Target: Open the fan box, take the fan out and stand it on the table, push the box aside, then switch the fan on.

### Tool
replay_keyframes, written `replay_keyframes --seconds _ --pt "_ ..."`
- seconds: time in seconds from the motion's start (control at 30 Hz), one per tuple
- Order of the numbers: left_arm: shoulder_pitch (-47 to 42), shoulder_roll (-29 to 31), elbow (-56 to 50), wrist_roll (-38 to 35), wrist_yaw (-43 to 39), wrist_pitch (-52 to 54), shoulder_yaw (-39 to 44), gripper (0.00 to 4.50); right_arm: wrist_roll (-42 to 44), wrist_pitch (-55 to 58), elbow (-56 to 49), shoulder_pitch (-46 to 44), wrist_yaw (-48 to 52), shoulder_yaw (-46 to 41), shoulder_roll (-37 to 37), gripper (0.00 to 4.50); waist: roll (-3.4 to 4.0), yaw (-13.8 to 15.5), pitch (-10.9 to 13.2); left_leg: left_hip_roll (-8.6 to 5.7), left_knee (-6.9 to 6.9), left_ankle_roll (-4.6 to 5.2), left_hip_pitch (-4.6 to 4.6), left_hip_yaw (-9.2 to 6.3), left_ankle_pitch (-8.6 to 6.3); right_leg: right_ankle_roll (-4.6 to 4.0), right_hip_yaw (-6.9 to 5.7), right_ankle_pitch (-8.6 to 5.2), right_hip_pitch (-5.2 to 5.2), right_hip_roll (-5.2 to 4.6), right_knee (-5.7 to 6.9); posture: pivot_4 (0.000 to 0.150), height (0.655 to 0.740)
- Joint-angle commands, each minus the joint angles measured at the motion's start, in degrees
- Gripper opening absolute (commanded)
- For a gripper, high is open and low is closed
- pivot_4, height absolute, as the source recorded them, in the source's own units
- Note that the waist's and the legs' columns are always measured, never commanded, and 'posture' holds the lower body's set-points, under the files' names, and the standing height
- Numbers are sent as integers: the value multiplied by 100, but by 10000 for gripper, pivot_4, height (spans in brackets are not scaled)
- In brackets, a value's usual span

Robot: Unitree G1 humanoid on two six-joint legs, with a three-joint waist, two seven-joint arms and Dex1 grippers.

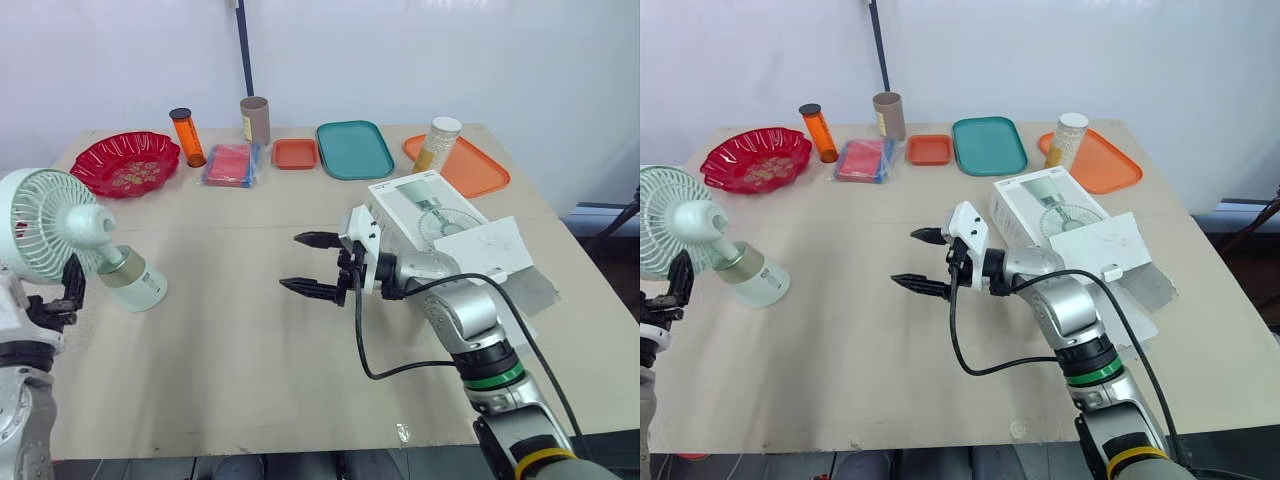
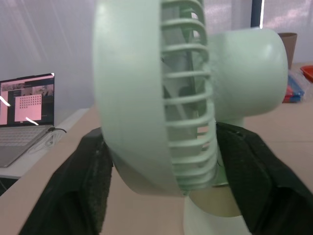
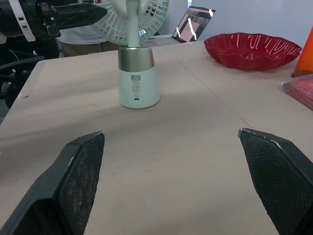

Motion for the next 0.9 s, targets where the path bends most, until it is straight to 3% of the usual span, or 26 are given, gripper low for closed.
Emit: replay_keyframes --seconds 0.03,0.23,0.57,0.9 --pt "-6 193 85 -45 -105 -120 248 21638 -17 -17 -229 -38 -17 -69 -35 45000 0 0 0 0 0 0 0 0 0 0 0 0 0 0 0 1500 7400" --pt "-110 233 137 -65 -150 -210 170 19632 -20 8 -256 -35 -66 -59 -10 45000 0 0 0 0 0 0 0 0 0 0 0 0 0 0 0 1500 7400" --pt "-413 227 -575 -1012 -331 8 -185 19632 -50 200 -49 -406 -382 -46 326 45000 -11 1 7 0 0 -1 -3 -1 1 0 0 0 -2 -1 0 1500 7400" --pt "-863 130 -904 -1147 -409 297 -1482 19632 -128 566 73 -891 -605 234 913 45000 -26 0 3 1 0 -10 -6 -4 -1 -4 -2 3 -8 2 1 1500 7400"
